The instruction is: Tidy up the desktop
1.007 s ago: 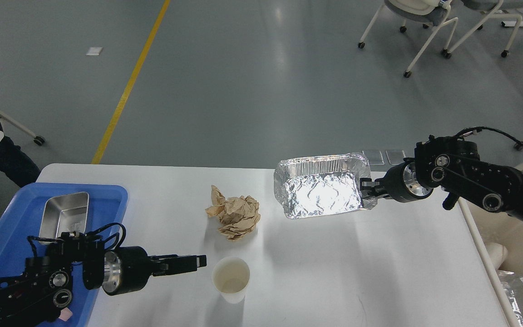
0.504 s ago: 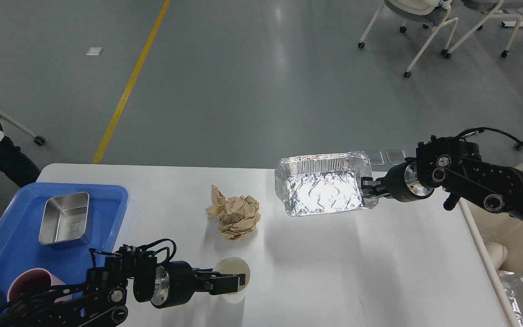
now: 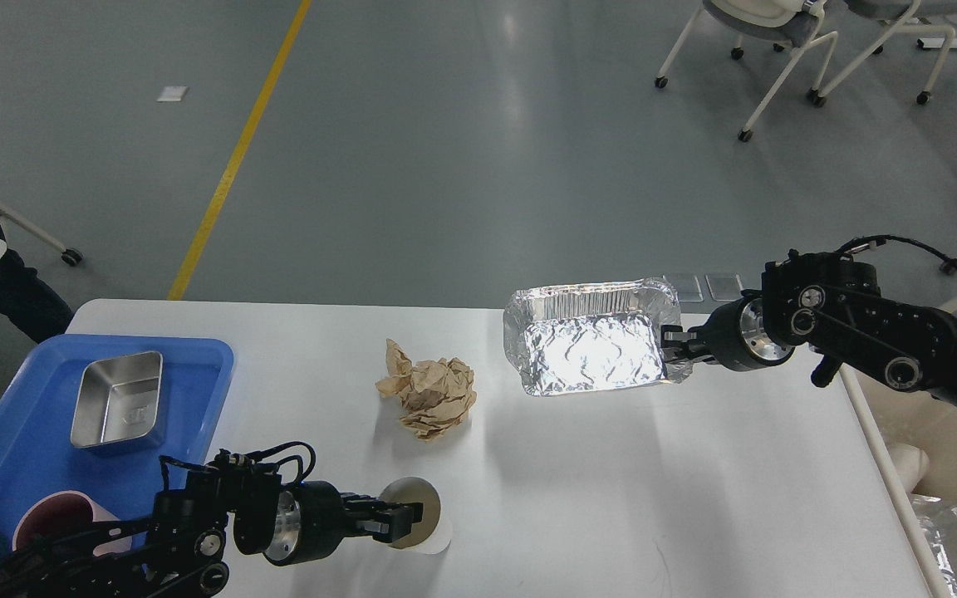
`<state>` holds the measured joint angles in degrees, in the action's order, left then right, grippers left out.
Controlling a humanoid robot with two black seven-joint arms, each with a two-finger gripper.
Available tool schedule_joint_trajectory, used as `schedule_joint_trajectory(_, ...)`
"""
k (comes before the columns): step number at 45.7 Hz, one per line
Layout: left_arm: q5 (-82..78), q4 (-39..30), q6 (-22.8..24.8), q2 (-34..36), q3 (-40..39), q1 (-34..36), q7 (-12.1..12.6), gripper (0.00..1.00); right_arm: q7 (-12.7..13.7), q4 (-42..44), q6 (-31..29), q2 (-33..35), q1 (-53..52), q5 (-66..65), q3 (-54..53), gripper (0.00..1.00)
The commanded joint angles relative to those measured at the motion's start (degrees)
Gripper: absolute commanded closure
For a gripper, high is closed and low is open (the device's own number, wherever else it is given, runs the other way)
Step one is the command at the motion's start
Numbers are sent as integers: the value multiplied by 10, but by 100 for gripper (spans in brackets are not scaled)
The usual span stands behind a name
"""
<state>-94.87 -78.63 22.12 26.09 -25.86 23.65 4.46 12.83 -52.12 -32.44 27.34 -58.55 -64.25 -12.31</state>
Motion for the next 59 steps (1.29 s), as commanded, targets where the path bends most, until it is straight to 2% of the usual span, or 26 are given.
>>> schedule_joint_trajectory(1,-3,5,5,-3,0,0,-2,99,0,0,1,0,0,0,0,100)
schedule_joint_trajectory(9,-2,-20,40,17,-12,15,-9,100,0,1,3,-4,0,0,0,100)
schedule_joint_trajectory(17,11,-111,73,91,-31,43,-13,100,0,0,5,-7,-1,-1,0,100)
schedule_joint_trajectory(21,60,-160,94,143,-67,68,-2,99,0,0,4,-4,-2,0,1,100)
schedule_joint_trajectory(27,173,-178,164,252,-106,159,-2,99,0,-3,4,7,-2,0,0,100)
schedule_joint_trajectory(33,251,-166,204,295,-109,280,-2,99,0,-5,3,9,-1,5,0,100)
schedule_joint_trajectory(38,268,-141,230,290,-106,372,-2,98,0,-5,3,6,-1,8,-3,100)
schedule_joint_trajectory(43,268,-113,245,273,-99,431,-2,98,0,-5,1,4,-1,20,-5,100)
schedule_joint_trajectory(48,267,-85,241,236,-97,442,-2,98,-1,-7,-1,5,-2,47,-9,100)
schedule_joint_trajectory(59,200,0,228,78,-25,440,0,97,-1,-17,-3,3,-2,64,-24,100)
